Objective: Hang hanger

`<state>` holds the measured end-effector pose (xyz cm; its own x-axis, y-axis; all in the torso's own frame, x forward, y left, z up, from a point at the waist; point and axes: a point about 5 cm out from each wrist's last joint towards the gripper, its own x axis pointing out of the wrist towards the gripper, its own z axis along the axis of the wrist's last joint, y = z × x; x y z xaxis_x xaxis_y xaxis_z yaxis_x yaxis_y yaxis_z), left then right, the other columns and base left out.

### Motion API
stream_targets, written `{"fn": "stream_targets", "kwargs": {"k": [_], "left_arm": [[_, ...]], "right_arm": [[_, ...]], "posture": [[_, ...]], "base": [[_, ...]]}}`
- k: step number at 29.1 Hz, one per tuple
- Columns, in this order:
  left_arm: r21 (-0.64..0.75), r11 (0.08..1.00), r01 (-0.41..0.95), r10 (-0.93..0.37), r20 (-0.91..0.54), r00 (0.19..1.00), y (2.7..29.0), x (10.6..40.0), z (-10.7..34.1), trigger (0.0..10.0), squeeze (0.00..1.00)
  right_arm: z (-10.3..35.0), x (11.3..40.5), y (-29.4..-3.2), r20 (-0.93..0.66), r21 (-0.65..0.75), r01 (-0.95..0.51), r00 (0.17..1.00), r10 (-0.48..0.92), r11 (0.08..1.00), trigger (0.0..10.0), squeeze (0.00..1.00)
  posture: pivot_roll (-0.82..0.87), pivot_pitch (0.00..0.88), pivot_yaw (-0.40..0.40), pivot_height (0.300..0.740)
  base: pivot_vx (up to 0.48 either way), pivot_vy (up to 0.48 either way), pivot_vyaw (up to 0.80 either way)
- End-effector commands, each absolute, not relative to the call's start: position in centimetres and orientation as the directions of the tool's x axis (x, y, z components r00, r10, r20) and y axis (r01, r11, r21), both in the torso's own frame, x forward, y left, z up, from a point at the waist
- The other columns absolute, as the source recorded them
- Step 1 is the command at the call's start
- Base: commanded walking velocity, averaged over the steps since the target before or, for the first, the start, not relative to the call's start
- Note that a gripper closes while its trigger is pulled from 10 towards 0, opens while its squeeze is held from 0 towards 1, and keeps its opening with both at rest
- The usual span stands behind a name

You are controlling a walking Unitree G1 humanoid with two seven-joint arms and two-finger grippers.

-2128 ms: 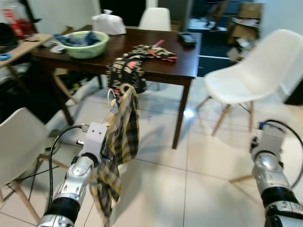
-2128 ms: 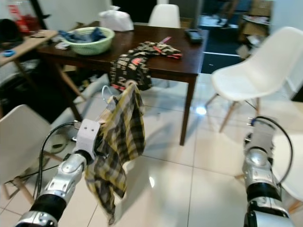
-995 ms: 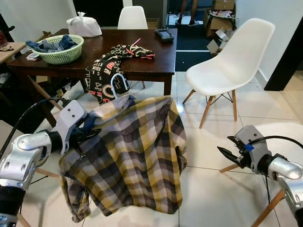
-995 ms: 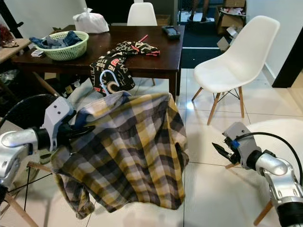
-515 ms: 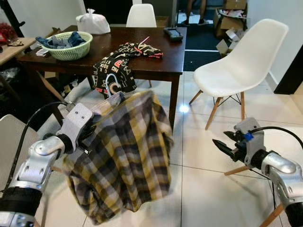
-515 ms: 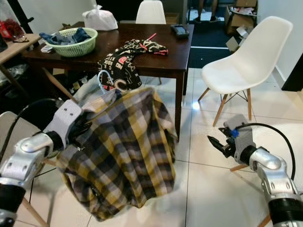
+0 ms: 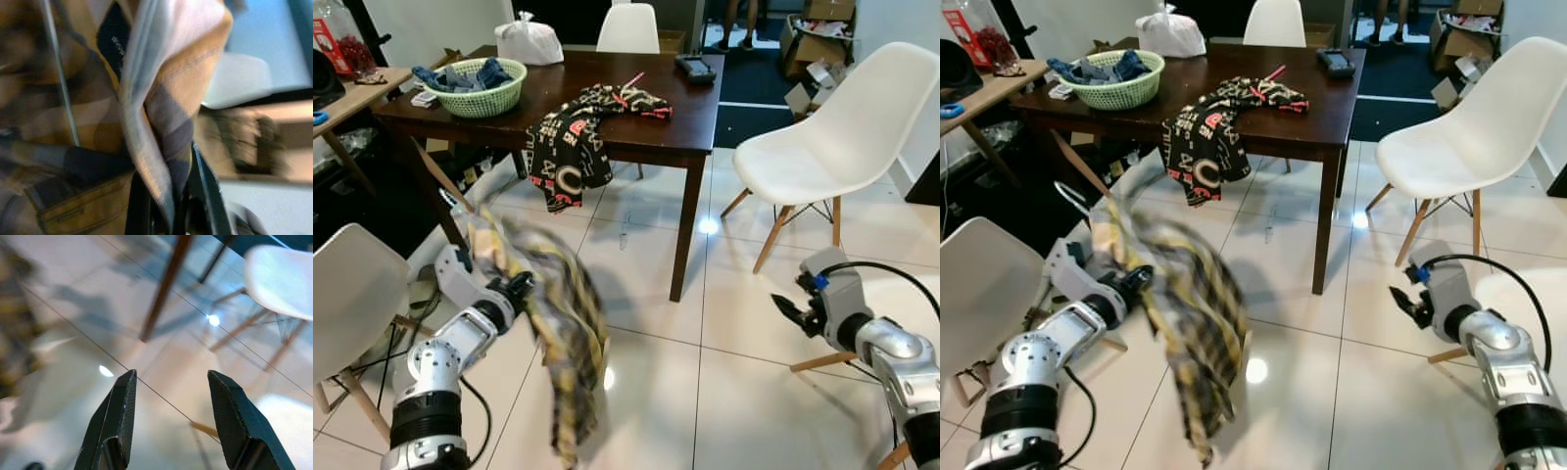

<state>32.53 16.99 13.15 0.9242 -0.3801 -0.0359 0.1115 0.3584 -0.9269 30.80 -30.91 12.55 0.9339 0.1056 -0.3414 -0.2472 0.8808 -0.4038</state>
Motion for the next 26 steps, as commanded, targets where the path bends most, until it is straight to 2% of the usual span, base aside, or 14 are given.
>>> {"fn": "stream_targets", "kwargs": {"k": [1,2,3,5,6,8,10,12,16,21,26], "left_arm": [[-0.906,0.208,0.368,-0.491,0.229,0.841,15.0,31.6,16.7,10.0,0.00],[-0.906,0.208,0.368,-0.491,0.229,0.841,15.0,31.6,16.7,10.0,0.00],[-0.881,0.126,0.456,-0.555,0.319,0.769,13.7,30.5,17.6,10.0,0.00],[-0.881,0.126,0.456,-0.555,0.319,0.769,13.7,30.5,17.6,10.0,0.00],[-0.867,0.061,0.495,-0.599,0.365,0.712,12.7,29.5,18.1,10.0,0.00],[-0.867,0.061,0.495,-0.599,0.365,0.712,12.7,29.5,18.1,10.0,0.00],[-0.838,-0.021,0.545,-0.663,0.420,0.620,11.9,28.0,19.0,10.0,0.00],[-0.838,-0.021,0.545,-0.663,0.420,0.620,11.9,28.0,19.0,10.0,0.00],[-0.755,-0.196,0.626,-0.688,0.561,0.461,12.5,25.8,21.4,10.0,0.00],[-0.719,-0.231,0.655,-0.672,0.605,0.427,12.7,25.2,22.3,10.0,0.00],[-0.700,-0.241,0.673,-0.671,0.621,0.406,11.8,24.9,23.2,10.0,0.00]], "right_arm": [[12.2,30.9,-31.1,-0.369,-0.422,-0.221,0.928,0.055,0.879,10.0,0.00],[12.2,30.9,-31.1,-0.369,-0.422,-0.221,0.928,0.055,0.879,10.0,0.00],[12.0,31.0,-31.1,-0.380,-0.422,-0.198,0.925,0.026,0.885,10.0,0.00],[12.0,31.0,-31.1,-0.380,-0.422,-0.198,0.925,0.026,0.885,10.0,0.00],[11.8,31.1,-31.1,-0.390,-0.416,-0.175,0.921,-0.001,0.892,10.0,0.00],[11.8,31.1,-31.1,-0.390,-0.416,-0.175,0.921,-0.001,0.892,10.0,0.00],[11.6,31.4,-30.8,-0.385,-0.380,-0.147,0.923,-0.011,0.913,10.0,0.00],[11.6,31.4,-30.8,-0.385,-0.380,-0.147,0.923,-0.011,0.913,10.0,0.00],[11.3,31.4,-30.9,-0.385,-0.378,-0.153,0.923,-0.005,0.913,10.0,0.00],[11.0,31.3,-30.8,-0.400,-0.377,-0.173,0.917,0.008,0.910,10.0,0.00],[9.3,30.7,-29.6,-0.485,-0.371,-0.268,0.872,0.060,0.889,10.0,0.00]], "posture": [[-0.07,0.130,0.060,0.740],[-0.07,0.130,0.060,0.740],[-0.07,0.130,0.059,0.740],[-0.07,0.130,0.059,0.740],[-0.07,0.128,0.058,0.740],[-0.07,0.128,0.058,0.740],[-0.07,0.130,0.056,0.740],[-0.07,0.130,0.056,0.740],[-0.07,0.133,0.057,0.740],[-0.06,0.139,0.056,0.740],[-0.07,0.140,0.058,0.740]], "base": [[0.000,0.000,0.00],[0.000,0.000,0.00],[0.000,0.000,0.00],[0.000,0.000,0.00],[0.000,0.000,0.00],[0.000,0.000,0.00],[0.000,0.000,0.00],[0.000,0.000,0.00],[0.000,0.000,0.00],[0.000,0.000,0.00],[0.000,0.000,0.00]]}}
